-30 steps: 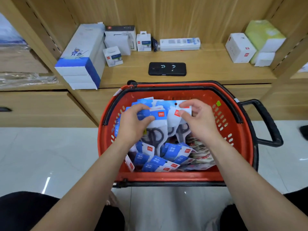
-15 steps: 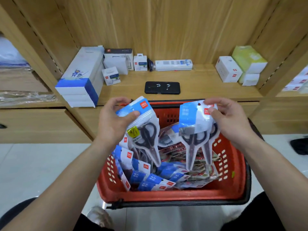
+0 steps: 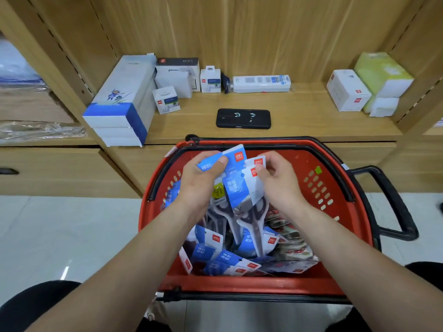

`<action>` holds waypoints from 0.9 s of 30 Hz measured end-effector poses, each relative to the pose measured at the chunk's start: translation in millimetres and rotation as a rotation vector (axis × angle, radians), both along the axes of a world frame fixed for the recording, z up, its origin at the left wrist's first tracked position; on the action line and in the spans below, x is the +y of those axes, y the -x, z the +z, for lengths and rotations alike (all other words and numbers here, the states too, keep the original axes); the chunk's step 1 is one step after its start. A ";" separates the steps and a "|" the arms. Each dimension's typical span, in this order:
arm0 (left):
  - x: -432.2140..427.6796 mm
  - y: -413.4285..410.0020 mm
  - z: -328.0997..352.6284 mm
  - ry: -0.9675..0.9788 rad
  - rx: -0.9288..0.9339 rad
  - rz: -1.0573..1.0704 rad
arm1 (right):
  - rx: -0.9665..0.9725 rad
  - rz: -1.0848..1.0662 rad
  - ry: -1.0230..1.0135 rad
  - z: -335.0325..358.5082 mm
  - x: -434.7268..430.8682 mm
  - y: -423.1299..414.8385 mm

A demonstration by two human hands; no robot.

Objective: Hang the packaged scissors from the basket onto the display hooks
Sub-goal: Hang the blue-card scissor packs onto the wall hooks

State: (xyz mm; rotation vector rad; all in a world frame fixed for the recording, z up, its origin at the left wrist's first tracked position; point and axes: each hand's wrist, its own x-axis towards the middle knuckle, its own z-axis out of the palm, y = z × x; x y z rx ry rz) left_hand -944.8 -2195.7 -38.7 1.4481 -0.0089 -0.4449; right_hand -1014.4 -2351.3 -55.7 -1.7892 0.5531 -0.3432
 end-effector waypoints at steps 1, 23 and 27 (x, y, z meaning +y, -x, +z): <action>-0.9 0.7 -3.3 -0.019 -0.021 -0.023 | 0.004 -0.004 0.010 -4.2 2.9 -1.2; -17.8 22.3 -52.8 -0.288 -0.153 -0.296 | -0.005 -0.296 -0.134 -14.6 -6.5 -3.7; -16.8 13.4 -29.2 -0.197 -0.206 -0.249 | -0.133 -0.168 -0.286 9.5 -13.1 -5.0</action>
